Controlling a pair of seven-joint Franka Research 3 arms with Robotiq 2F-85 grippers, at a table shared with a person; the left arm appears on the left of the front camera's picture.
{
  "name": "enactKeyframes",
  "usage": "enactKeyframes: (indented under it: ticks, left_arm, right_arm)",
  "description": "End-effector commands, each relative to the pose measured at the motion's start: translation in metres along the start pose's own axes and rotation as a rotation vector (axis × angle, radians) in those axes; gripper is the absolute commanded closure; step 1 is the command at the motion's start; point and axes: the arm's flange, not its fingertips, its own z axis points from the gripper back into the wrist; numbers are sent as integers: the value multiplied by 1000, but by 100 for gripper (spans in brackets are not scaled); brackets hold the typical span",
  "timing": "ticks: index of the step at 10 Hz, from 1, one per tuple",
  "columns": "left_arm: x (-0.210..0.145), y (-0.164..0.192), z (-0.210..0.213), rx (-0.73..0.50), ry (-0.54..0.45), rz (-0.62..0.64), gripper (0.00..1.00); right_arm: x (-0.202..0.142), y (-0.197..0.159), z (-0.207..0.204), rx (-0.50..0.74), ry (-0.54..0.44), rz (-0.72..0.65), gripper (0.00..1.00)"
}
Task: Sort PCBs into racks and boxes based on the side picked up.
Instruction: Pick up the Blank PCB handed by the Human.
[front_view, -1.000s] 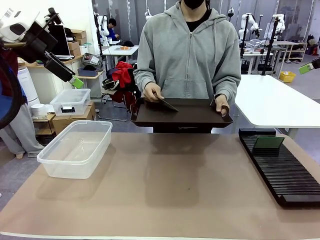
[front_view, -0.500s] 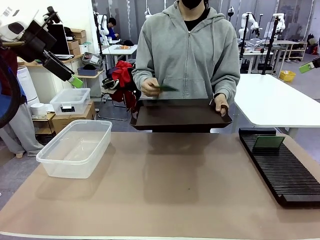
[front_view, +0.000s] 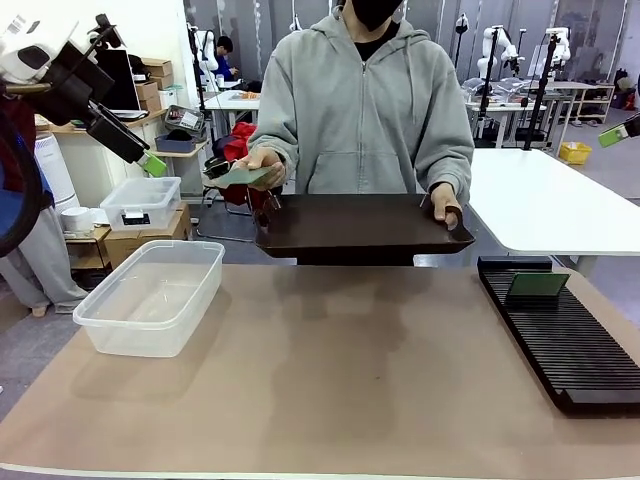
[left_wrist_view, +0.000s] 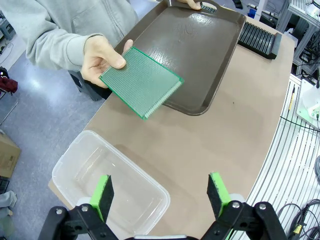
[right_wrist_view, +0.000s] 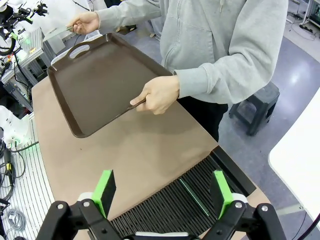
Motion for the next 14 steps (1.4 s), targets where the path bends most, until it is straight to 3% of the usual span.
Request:
enactKeyframes:
  ticks: [1,14]
  left_arm:
    - [-2,0,-1,-6,-2,1,0]
    - [-2,0,-1,-6,-2,1,0]
  right_arm:
    - [2,1,-2,11,-11,-2,0]
    - [2,1,-2,11,-11,-2,0]
